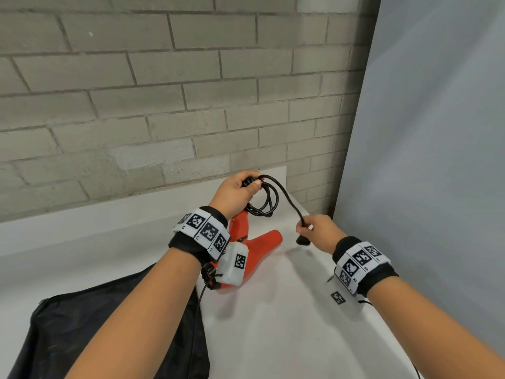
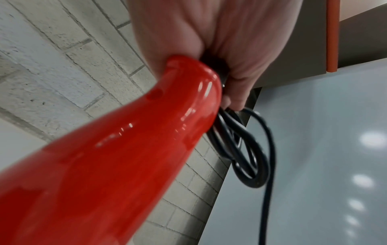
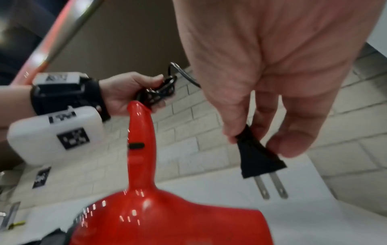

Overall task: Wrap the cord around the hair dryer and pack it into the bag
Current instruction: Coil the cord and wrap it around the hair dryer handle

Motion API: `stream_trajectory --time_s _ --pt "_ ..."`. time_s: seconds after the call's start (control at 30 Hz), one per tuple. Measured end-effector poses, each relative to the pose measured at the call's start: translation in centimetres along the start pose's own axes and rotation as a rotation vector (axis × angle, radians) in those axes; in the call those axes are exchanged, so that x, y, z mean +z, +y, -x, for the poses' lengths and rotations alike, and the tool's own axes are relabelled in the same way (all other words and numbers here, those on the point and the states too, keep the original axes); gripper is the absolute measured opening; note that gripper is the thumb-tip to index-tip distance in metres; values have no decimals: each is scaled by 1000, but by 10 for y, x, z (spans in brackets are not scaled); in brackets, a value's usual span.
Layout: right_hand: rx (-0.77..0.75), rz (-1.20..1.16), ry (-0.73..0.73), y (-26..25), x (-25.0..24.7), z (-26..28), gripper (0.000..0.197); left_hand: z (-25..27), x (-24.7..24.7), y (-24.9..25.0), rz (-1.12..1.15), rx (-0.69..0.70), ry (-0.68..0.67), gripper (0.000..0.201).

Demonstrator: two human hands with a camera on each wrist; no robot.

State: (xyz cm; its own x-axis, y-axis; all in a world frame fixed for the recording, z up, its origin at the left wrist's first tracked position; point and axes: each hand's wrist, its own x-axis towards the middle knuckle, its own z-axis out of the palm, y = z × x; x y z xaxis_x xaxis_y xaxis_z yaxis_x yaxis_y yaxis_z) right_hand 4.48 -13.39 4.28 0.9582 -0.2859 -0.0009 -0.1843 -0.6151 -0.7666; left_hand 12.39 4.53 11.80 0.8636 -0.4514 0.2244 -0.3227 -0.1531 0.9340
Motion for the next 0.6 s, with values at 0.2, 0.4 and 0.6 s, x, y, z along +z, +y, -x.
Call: stream_trajectory --time_s 0.2,0.4,0.6 --pt "-374 -418 621 -50 -16 13 21 -3 -2 -4 -68 50 18 16" --pt "-405 -592 409 -81 2 22 24 -4 -4 -1 -104 72 -28 20" --pt "-347 -363 449 -81 26 5 15 -4 -7 -3 -100 73 -8 20"
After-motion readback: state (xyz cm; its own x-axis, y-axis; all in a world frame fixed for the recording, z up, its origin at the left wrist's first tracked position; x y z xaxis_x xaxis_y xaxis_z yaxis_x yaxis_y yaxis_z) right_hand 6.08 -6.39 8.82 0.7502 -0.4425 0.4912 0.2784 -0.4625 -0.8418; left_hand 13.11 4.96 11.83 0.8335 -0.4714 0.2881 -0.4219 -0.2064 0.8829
